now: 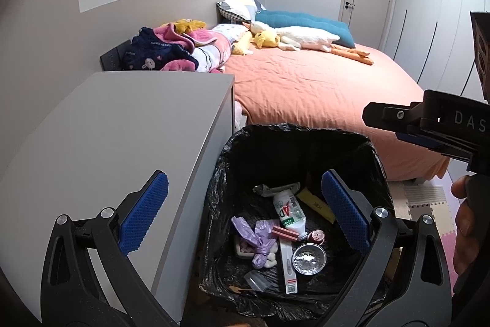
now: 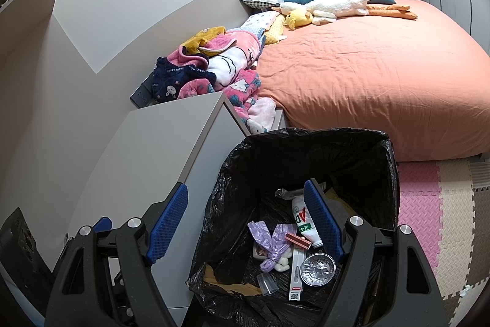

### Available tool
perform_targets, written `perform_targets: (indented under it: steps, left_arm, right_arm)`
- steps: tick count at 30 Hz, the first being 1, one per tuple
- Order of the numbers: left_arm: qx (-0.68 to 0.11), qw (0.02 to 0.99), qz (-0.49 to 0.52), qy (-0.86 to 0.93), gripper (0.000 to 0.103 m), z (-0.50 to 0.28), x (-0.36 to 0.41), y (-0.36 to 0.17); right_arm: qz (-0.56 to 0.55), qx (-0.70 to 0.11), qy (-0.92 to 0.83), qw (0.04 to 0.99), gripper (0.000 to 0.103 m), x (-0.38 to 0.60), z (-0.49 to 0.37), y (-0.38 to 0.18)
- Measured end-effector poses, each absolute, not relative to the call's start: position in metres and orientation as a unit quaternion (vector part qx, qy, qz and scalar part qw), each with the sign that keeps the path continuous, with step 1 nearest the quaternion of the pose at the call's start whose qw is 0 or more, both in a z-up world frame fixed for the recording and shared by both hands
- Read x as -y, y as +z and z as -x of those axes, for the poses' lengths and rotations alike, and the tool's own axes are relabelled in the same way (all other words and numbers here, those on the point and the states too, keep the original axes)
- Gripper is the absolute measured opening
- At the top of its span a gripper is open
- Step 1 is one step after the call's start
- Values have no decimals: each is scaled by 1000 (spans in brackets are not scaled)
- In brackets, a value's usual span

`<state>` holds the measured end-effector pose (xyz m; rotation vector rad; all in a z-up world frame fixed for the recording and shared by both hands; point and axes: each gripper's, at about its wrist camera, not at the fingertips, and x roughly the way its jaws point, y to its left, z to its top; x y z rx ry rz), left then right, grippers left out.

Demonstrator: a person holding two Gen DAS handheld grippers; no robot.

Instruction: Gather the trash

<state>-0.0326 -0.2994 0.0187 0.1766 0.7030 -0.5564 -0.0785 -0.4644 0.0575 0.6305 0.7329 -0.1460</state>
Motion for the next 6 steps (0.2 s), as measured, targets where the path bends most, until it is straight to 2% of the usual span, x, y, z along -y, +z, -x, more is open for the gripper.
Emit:
perform_targets:
  steps: [6]
  left_arm:
    - [-350, 895, -86, -264, 97, 30, 300, 16]
  right_arm:
    - [-302, -353, -69, 883, 79, 464, 81, 56]
